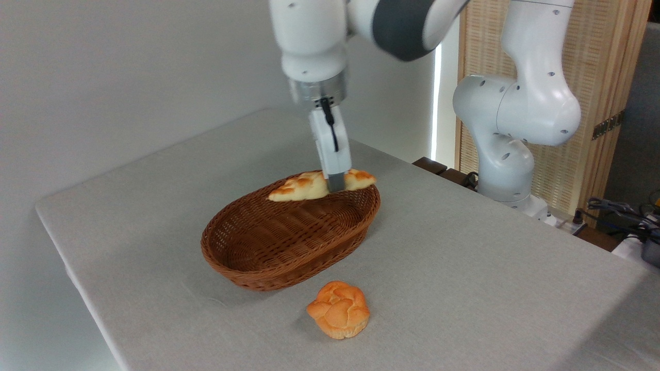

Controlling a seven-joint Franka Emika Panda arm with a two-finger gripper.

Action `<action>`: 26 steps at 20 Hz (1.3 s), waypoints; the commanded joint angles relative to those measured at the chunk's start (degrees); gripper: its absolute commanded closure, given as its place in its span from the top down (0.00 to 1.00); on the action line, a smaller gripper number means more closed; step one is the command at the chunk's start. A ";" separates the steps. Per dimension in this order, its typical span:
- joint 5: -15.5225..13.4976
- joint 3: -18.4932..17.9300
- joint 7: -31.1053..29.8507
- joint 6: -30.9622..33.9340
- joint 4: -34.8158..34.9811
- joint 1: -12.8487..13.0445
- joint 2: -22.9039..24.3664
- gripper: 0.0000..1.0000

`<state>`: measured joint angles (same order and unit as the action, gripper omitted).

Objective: Put bread into the basket
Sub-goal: 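Lift the braided roll and carry it over the wicker basket, then lower the roll into the basket and open the gripper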

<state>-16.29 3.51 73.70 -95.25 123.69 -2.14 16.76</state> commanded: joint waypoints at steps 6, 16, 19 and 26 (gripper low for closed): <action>-5.08 1.58 -17.89 -3.72 -0.64 1.70 -7.88 0.80; -2.44 1.15 -17.01 -3.45 -1.43 1.61 -6.83 1.00; 1.16 -0.25 -15.96 -0.49 -5.37 1.09 -5.86 1.00; 2.22 -5.18 -14.99 4.63 -17.94 0.91 -7.35 1.00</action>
<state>-14.65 0.47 58.27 -93.30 111.78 -1.41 11.37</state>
